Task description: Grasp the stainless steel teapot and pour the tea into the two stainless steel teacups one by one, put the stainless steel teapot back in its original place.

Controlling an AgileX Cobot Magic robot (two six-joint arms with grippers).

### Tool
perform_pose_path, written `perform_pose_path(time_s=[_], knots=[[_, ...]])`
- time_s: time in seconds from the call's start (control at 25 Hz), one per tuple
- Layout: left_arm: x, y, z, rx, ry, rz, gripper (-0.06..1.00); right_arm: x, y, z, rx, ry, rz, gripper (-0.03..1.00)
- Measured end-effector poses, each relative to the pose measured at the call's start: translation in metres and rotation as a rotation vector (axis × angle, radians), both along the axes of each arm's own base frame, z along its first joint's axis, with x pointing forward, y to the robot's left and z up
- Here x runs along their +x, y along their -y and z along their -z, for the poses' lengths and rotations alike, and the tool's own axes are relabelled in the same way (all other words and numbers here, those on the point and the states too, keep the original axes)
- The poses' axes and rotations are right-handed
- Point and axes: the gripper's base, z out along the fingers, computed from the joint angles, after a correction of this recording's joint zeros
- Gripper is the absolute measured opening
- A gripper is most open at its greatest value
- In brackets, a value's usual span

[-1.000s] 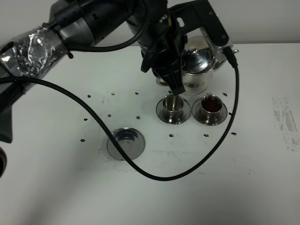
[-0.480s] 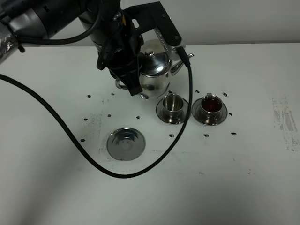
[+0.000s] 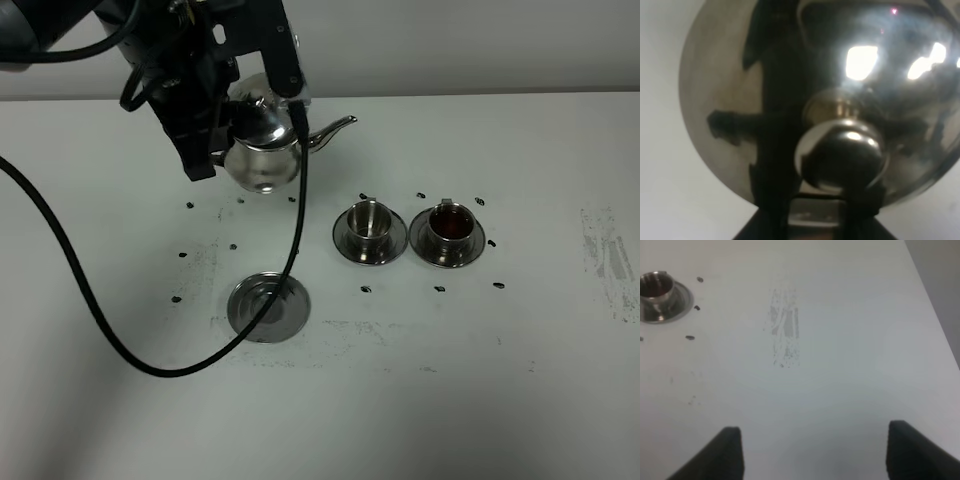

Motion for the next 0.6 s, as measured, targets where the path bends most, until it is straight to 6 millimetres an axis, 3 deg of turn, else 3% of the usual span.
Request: perform_pose_path(time_s=[0.2, 0.6], knots=[[0.004, -0.007, 0.001, 0.056, 0.014, 0.177, 0.19, 0.0, 0.0, 0.0, 0.0, 0.0, 0.0, 0.58], [0.02, -0.012, 0.033, 0.162, -0.038, 0.46, 0.19, 0.0, 0.0, 0.0, 0.0, 0.0, 0.0, 0.58]])
